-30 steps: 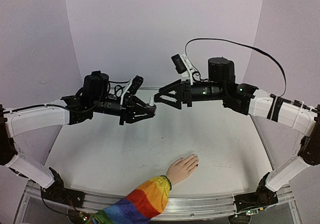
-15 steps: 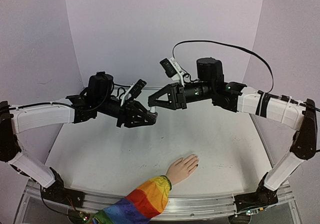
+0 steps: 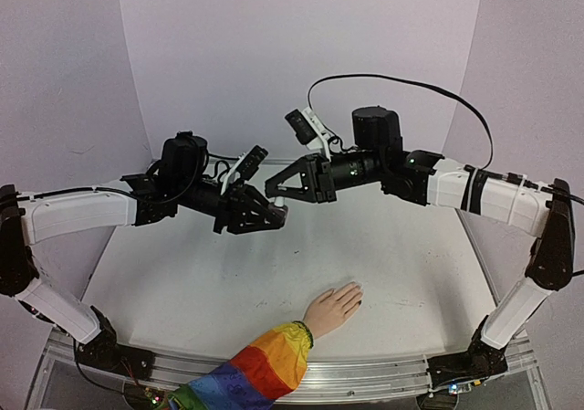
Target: Paint the nails
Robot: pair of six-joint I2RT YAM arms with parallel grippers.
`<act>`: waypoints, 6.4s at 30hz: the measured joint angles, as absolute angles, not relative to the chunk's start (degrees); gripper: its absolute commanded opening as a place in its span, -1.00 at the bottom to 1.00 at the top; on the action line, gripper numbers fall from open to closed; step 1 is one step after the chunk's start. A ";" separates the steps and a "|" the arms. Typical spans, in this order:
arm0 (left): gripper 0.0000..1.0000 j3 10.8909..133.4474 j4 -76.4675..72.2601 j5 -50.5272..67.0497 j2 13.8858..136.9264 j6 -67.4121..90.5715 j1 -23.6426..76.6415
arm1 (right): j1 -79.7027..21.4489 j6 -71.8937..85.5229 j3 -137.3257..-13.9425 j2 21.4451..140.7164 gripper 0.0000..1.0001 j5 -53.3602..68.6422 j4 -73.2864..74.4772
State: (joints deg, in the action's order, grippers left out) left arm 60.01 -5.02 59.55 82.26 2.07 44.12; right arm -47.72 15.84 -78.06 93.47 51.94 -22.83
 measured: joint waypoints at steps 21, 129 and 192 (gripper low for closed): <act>-1.00 53.30 -0.36 9.15 76.12 -3.22 44.56 | -54.87 24.58 -92.07 107.68 -1.00 9.13 -16.19; -1.00 61.39 0.89 45.54 82.54 -3.20 44.07 | -43.42 18.63 -69.80 89.58 0.22 45.82 -23.55; -1.00 57.21 1.45 1.39 76.49 -16.47 51.27 | -46.78 20.84 -75.68 89.27 0.49 20.34 -17.21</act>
State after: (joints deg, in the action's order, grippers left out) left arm 57.21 1.45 1.39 76.49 -16.47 51.27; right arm -46.78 20.84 -75.68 89.27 20.34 -17.21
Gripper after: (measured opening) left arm 0.212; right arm 0.809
